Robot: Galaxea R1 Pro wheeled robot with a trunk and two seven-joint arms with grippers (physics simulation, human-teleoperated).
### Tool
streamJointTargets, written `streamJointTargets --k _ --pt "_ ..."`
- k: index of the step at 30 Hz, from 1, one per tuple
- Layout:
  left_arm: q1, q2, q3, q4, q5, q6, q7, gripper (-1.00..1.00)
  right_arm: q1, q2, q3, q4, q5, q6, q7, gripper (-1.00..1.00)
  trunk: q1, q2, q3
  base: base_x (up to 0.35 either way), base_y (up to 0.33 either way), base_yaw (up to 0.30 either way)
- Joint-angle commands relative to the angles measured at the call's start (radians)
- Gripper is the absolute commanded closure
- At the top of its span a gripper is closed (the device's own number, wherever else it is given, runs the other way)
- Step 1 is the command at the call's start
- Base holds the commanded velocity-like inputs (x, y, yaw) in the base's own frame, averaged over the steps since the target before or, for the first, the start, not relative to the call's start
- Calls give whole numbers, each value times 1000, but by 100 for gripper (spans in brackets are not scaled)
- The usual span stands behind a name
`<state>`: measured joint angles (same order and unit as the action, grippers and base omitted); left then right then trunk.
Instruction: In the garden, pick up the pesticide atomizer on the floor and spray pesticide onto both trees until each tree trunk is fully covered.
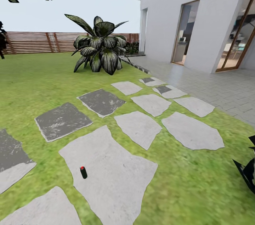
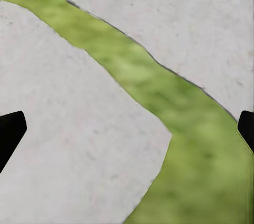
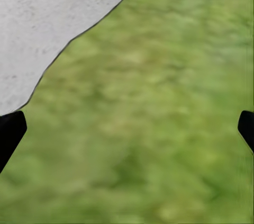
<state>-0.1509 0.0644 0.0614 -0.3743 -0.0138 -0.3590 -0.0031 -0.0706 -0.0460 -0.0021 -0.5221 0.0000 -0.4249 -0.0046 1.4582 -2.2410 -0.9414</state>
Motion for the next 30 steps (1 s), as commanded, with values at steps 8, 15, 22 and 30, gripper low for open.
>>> streamJointTargets --k 8,15,22,30 --pt "0 0 0 0 0 0 0 -100 0 0 1 0 0 0 0 -100 0 0 0 201 -226 278" --pt "-1 0 0 0 0 0 0 -100 0 0 1 0 0 0 0 -100 0 0 0 199 -227 278" --pt "0 0 0 0 0 0 0 -100 0 0 1 1 0 0 0 -100 0 0 0 199 -227 278" --pt "0 0 0 0 0 0 0 -100 0 0 1 1 0 0 0 -100 0 0 0 193 -229 278"
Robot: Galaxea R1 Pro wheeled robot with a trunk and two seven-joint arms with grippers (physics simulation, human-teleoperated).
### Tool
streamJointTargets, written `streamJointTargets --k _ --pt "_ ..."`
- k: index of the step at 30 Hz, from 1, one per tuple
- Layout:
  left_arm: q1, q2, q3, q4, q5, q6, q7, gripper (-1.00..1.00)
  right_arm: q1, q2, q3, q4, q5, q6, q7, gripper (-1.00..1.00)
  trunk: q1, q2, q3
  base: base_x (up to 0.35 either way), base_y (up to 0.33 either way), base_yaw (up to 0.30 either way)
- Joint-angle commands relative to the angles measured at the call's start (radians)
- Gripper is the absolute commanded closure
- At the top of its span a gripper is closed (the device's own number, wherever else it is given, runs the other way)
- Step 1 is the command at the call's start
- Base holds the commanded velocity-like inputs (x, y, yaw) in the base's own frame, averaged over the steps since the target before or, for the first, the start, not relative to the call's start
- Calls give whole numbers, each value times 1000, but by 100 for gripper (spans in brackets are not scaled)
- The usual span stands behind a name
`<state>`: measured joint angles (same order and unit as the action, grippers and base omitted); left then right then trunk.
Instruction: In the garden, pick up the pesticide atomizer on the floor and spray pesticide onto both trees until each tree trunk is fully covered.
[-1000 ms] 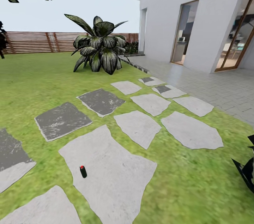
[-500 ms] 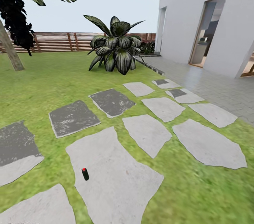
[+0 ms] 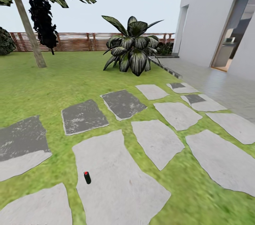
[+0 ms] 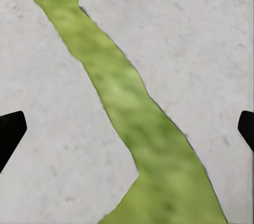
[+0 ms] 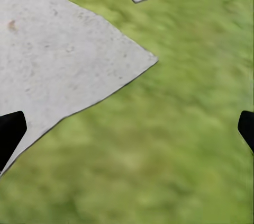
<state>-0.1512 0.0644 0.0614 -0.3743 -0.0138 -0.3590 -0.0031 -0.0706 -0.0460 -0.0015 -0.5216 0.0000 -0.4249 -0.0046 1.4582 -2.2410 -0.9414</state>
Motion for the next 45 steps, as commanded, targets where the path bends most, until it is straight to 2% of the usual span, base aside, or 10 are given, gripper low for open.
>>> streamJointTargets --k 1,45 --pt "0 0 0 0 0 0 0 -100 0 0 0 0 0 0 0 -100 0 0 0 174 -236 278" --pt "0 0 0 0 0 0 0 -100 0 0 0 0 0 0 0 -100 0 0 0 124 -260 278"
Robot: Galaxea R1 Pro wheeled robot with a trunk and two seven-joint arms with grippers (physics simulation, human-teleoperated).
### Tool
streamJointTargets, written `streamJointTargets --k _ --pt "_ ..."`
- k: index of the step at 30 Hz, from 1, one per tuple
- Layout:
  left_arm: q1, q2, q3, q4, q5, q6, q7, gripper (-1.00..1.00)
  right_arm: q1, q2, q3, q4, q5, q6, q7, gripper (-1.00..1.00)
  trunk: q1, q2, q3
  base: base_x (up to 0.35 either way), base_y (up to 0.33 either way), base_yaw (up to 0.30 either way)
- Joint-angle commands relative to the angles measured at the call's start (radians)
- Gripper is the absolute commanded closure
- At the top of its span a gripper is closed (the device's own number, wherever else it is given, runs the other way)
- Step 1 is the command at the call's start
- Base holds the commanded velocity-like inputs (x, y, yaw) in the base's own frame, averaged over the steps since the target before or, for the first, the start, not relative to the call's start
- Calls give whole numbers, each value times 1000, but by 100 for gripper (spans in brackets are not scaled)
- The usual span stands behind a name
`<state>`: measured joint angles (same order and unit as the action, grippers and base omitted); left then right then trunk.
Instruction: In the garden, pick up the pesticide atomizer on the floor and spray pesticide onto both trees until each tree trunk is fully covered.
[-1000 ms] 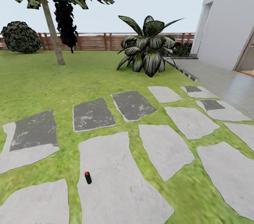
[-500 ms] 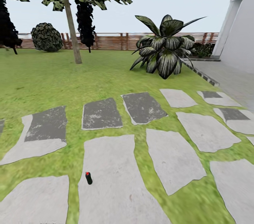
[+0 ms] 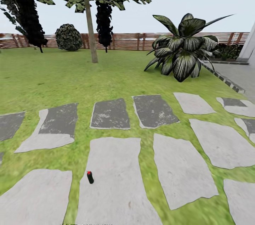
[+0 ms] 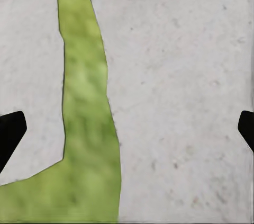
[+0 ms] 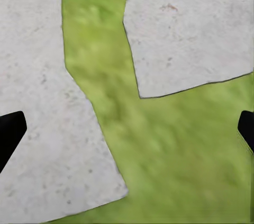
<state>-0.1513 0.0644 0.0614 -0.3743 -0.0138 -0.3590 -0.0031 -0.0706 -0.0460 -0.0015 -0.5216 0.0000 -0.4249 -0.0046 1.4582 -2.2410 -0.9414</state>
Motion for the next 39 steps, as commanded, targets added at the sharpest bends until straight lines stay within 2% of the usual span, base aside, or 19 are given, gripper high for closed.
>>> streamJointTargets --k 1,24,39 --pt "0 0 0 0 0 0 0 -100 0 0 0 0 0 0 0 -100 0 0 0 3 -274 278" --pt "0 0 0 0 0 -1 0 -100 0 0 0 0 0 0 0 -100 0 0 0 0 -269 279" --pt "0 0 0 0 0 -1 0 -100 0 0 0 0 0 0 0 -100 0 0 0 0 -37 279"
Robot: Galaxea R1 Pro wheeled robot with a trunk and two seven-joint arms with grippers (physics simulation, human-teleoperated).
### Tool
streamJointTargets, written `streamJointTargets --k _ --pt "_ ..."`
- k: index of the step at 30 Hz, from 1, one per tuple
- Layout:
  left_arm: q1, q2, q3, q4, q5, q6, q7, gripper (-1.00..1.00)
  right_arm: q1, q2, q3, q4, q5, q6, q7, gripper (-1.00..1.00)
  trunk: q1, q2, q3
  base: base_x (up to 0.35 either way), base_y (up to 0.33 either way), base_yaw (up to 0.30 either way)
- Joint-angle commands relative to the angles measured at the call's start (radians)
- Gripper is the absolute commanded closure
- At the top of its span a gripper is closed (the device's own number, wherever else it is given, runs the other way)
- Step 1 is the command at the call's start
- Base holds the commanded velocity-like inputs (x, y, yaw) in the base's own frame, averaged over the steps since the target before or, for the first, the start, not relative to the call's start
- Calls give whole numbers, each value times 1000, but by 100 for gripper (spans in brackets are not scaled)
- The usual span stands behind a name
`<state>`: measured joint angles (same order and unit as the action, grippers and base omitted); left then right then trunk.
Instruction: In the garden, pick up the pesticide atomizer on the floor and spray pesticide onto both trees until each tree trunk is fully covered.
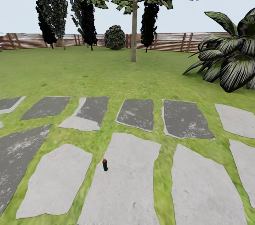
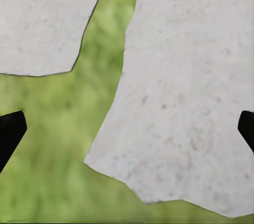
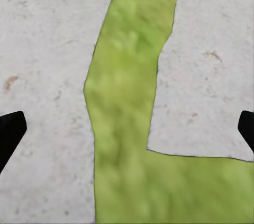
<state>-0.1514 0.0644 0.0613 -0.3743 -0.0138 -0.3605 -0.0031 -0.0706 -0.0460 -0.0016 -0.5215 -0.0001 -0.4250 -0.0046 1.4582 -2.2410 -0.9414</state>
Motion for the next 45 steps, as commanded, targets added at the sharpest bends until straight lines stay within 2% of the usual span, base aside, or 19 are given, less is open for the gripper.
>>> streamJointTargets --k 1,22,33,45 --pt "0 0 0 0 0 0 0 -100 0 0 0 0 0 0 0 -100 0 0 0 0 -1 234" --pt "0 0 3 -1 2 2 1 -100 0 1 3 -2 -1 -1 2 -100 0 0 0 5 0 29" --pt "0 -1 3 -1 1 2 1 -100 0 2 3 -2 0 -1 1 -100 0 0 -5 272 -11 182" --pt "0 -3 2 -1 0 2 1 -100 0 0 3 -3 1 -1 2 -100 0 0 -11 188 -250 187"
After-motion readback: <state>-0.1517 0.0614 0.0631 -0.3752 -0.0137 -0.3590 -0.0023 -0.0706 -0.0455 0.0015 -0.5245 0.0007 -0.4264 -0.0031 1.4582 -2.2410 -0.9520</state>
